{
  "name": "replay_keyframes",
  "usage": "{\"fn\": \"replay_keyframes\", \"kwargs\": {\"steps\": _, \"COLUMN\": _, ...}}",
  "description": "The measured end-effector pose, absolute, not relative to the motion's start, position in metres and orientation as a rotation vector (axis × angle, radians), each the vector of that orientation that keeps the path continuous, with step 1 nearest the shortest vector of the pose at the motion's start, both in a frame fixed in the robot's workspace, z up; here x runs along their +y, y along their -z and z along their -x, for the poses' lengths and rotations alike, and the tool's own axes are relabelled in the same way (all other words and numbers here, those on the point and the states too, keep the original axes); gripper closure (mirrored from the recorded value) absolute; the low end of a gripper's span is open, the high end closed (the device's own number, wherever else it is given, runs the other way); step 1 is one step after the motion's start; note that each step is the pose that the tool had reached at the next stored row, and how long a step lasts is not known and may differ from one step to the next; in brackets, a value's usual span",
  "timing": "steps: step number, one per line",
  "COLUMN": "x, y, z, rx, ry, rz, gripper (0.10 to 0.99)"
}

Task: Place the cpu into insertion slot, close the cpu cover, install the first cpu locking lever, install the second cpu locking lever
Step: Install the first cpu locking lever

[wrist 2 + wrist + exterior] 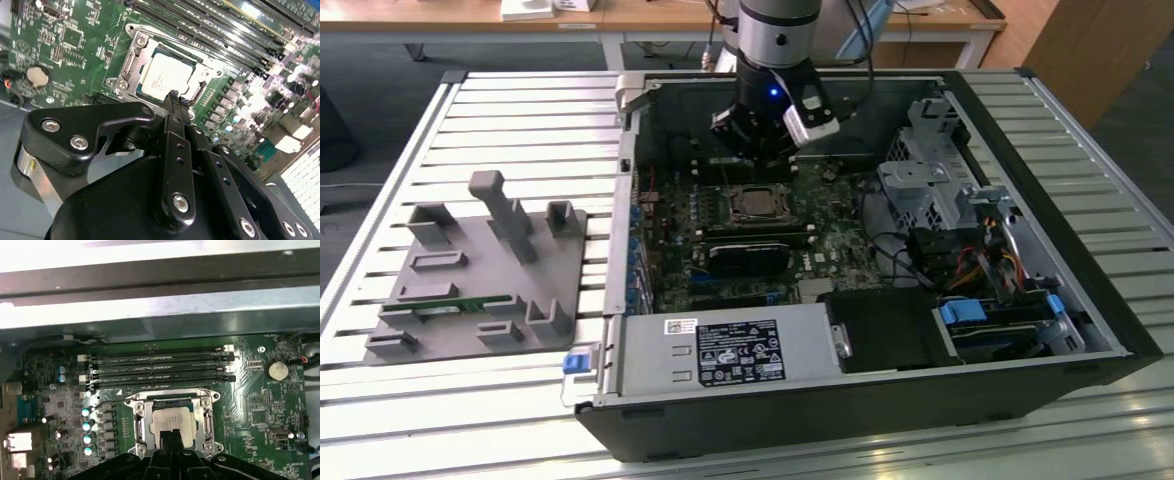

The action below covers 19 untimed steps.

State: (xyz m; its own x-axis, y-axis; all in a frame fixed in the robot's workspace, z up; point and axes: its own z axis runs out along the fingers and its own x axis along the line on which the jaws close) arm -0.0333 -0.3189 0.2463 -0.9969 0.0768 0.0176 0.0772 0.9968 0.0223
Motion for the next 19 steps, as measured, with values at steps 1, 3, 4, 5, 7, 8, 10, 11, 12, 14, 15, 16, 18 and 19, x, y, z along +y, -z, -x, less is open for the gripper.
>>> {"fn": "replay_keyframes", "kwargs": {"steps": 1, "x": -0.319, "y": -0.246, "z": 0.034, "rx": -3.123, "ry": 0.036, "rz": 0.114, "gripper": 0.980}}
{"fn": "replay_keyframes", "kwargs": {"steps": 3, "x": -0.319, "y": -0.246, "z": 0.040, "rx": -3.124, "ry": 0.036, "rz": 0.112, "gripper": 0.980}}
{"fn": "replay_keyframes", "kwargs": {"steps": 4, "x": -0.319, "y": -0.246, "z": 0.044, "rx": -3.125, "ry": 0.036, "rz": 0.112, "gripper": 0.980}}
{"fn": "replay_keyframes", "kwargs": {"steps": 5, "x": -0.319, "y": -0.246, "z": 0.048, "rx": -3.126, "ry": 0.037, "rz": 0.112, "gripper": 0.980}}
{"fn": "replay_keyframes", "kwargs": {"steps": 7, "x": -0.319, "y": -0.246, "z": 0.056, "rx": -3.127, "ry": 0.037, "rz": 0.112, "gripper": 0.980}}
{"fn": "replay_keyframes", "kwargs": {"steps": 8, "x": -0.319, "y": -0.246, "z": 0.059, "rx": -3.128, "ry": 0.037, "rz": 0.112, "gripper": 0.980}}
{"fn": "replay_keyframes", "kwargs": {"steps": 10, "x": -0.319, "y": -0.246, "z": 0.066, "rx": -3.130, "ry": 0.037, "rz": 0.112, "gripper": 0.980}}
{"fn": "replay_keyframes", "kwargs": {"steps": 11, "x": -0.319, "y": -0.246, "z": 0.069, "rx": -3.131, "ry": 0.037, "rz": 0.112, "gripper": 0.980}}
{"fn": "replay_keyframes", "kwargs": {"steps": 12, "x": -0.319, "y": -0.246, "z": 0.072, "rx": -3.133, "ry": 0.037, "rz": 0.111, "gripper": 0.980}}
{"fn": "replay_keyframes", "kwargs": {"steps": 14, "x": -0.319, "y": -0.246, "z": 0.078, "rx": -3.138, "ry": 0.038, "rz": 0.112, "gripper": 0.980}}
{"fn": "replay_keyframes", "kwargs": {"steps": 15, "x": -0.319, "y": -0.246, "z": 0.080, "rx": -3.143, "ry": 0.038, "rz": 0.112, "gripper": 0.980}}
{"fn": "replay_keyframes", "kwargs": {"steps": 16, "x": -0.319, "y": -0.247, "z": 0.081, "rx": -3.146, "ry": 0.038, "rz": 0.112, "gripper": 0.980}}
{"fn": "replay_keyframes", "kwargs": {"steps": 18, "x": -0.319, "y": -0.250, "z": 0.083, "rx": -3.154, "ry": 0.039, "rz": 0.112, "gripper": 0.980}}
{"fn": "replay_keyframes", "kwargs": {"steps": 19, "x": -0.319, "y": -0.252, "z": 0.084, "rx": -3.157, "ry": 0.040, "rz": 0.112, "gripper": 0.980}}
